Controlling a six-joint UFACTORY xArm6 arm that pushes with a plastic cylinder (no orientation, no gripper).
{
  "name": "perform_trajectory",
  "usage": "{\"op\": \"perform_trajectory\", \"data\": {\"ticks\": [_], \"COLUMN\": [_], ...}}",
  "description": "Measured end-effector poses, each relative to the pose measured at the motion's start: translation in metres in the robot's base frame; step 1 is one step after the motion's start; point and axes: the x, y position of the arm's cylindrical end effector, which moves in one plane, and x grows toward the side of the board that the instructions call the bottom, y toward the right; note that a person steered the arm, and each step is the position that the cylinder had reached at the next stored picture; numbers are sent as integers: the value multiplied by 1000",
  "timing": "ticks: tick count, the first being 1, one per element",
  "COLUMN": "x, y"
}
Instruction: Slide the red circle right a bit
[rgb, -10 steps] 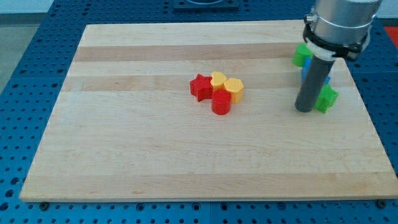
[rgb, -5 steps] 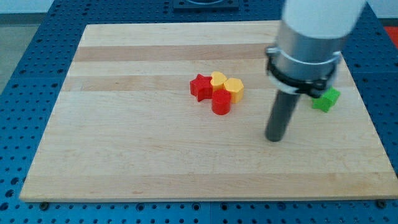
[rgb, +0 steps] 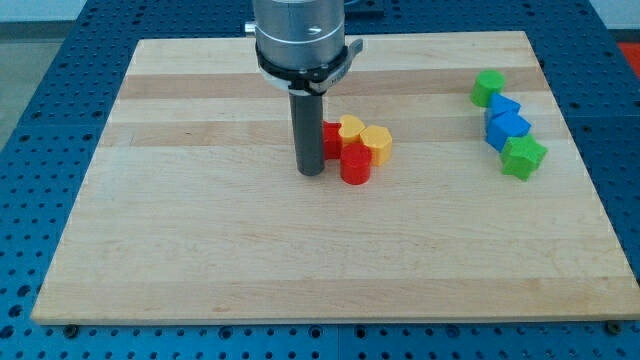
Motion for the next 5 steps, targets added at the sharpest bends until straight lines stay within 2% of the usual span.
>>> {"op": "perform_trajectory", "data": {"ticks": [2, 5], "x": [-2, 3], "y": [12, 61]}}
